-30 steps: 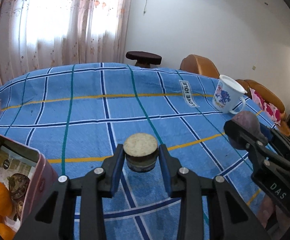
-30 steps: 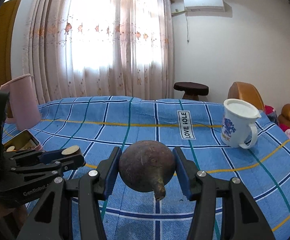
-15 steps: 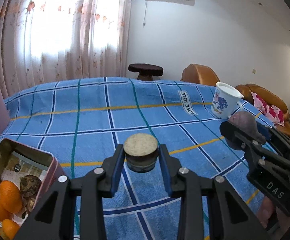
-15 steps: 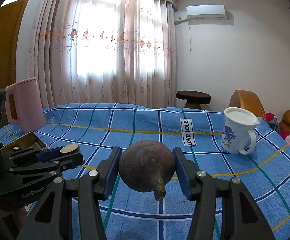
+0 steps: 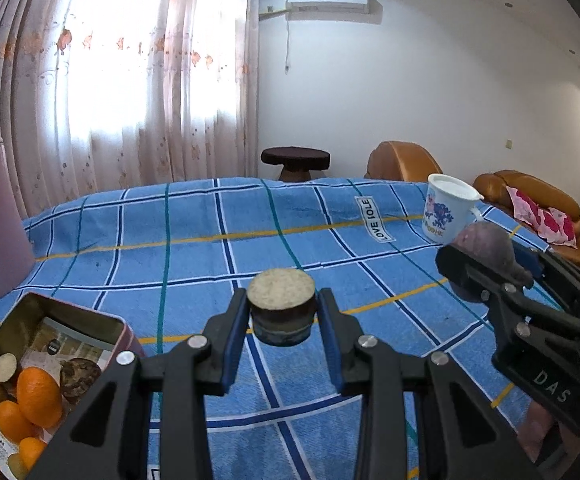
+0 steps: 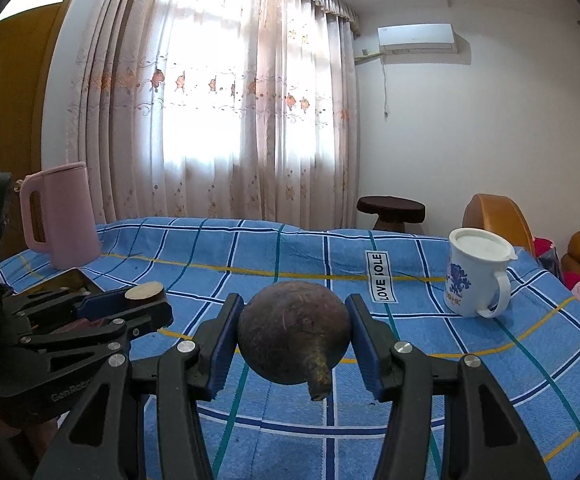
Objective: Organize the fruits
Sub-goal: 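Lift the jar and dark brown fruit and carry them toward the pink tin, then lower the jar and dark brown fruit into the pink tin and open both grippers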
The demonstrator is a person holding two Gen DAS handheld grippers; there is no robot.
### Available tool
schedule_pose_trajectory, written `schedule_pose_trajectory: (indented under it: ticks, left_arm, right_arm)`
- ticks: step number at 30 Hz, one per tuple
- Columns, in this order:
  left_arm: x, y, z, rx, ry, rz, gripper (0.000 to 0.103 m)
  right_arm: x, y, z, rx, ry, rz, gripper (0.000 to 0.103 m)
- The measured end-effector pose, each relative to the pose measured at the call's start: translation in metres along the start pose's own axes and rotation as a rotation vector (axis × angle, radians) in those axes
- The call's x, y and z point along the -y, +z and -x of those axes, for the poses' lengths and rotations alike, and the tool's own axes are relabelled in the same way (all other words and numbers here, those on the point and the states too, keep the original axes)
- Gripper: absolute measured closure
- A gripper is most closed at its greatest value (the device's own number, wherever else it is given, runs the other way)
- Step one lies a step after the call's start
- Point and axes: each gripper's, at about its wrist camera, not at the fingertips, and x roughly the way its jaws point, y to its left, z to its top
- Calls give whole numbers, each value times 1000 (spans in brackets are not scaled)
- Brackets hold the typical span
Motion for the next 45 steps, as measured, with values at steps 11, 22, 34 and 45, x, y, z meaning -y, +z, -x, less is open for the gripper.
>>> schedule_pose_trajectory:
  ticks: [11,22,34,45]
  left_arm:
    - [2,-3,15,46,12,-27,67]
    - [-6,-8,30,57,-4,-15,67]
    - [-38,-19,54,50,10,27,67]
    - [-107,-25,90,48,110,125,67]
  right_arm:
    - [-4,-3,14,32,15,12,49]
    - [-13,-6,25,40,32,16,49]
    - [-52,2,25,23,120,49,49]
    - [-132,31,8,9,285,116,49]
